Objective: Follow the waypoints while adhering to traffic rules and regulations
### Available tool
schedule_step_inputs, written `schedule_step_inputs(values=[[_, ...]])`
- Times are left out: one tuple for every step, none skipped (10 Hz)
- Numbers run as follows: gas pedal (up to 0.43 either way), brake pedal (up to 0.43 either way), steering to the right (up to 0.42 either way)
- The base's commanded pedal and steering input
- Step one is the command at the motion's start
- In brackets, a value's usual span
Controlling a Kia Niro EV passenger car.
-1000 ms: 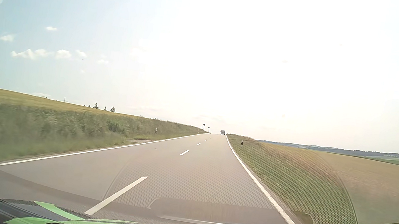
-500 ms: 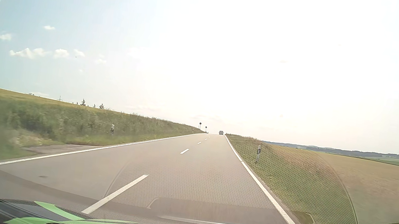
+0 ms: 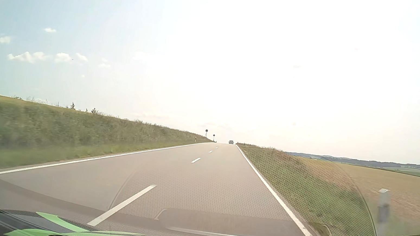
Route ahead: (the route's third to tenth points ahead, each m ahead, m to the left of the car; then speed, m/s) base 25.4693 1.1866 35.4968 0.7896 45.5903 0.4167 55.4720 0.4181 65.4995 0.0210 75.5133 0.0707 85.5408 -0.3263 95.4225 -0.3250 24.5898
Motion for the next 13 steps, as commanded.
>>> schedule_step_inputs(values=[[0.197,0.0,0.002],[0.189,0.0,0.002],[0.189,0.0,0.001],[0.189,0.0,0.001],[0.189,0.0,0.001],[0.189,0.0,0.001],[0.189,0.0,0.001],[0.177,0.0,0.001],[0.157,0.0,0.001],[0.157,0.0,0.001],[0.15,0.0,0.001],[0.15,0.0,0.001],[0.15,0.0,0.001]])
